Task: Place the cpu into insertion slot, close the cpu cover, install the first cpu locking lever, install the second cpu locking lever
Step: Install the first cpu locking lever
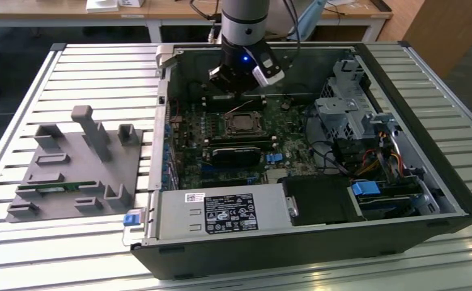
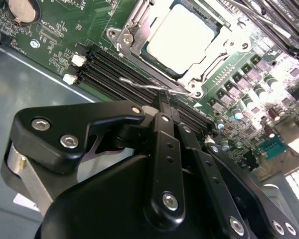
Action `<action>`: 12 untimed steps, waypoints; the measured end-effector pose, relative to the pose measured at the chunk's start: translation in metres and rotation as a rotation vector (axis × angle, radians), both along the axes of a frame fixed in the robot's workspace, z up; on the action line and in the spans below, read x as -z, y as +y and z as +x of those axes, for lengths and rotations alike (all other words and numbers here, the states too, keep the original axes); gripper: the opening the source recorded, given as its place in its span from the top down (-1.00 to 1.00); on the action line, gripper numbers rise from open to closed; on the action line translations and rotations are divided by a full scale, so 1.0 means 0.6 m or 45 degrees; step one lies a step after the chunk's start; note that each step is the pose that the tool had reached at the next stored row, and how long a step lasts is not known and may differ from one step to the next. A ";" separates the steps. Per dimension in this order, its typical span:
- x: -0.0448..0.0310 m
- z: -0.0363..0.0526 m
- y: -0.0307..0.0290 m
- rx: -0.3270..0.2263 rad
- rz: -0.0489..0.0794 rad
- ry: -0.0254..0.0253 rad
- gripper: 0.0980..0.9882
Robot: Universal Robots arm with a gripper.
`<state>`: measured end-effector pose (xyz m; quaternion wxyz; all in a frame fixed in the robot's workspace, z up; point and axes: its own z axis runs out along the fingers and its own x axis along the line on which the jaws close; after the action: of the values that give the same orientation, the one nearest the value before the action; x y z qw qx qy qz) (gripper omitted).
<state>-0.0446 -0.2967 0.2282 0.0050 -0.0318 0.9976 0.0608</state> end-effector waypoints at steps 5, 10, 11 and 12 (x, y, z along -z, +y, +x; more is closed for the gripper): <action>0.005 0.004 0.0018 0.000 0.000 0.0001 0.96; 0.007 0.008 0.0052 0.000 0.000 -0.0001 0.96; 0.008 0.009 0.0053 0.001 0.000 -0.0001 0.96; 0.009 0.010 0.0054 0.003 0.000 0.0000 0.96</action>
<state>-0.0387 -0.2935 0.2230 0.0051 -0.0308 0.9977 0.0608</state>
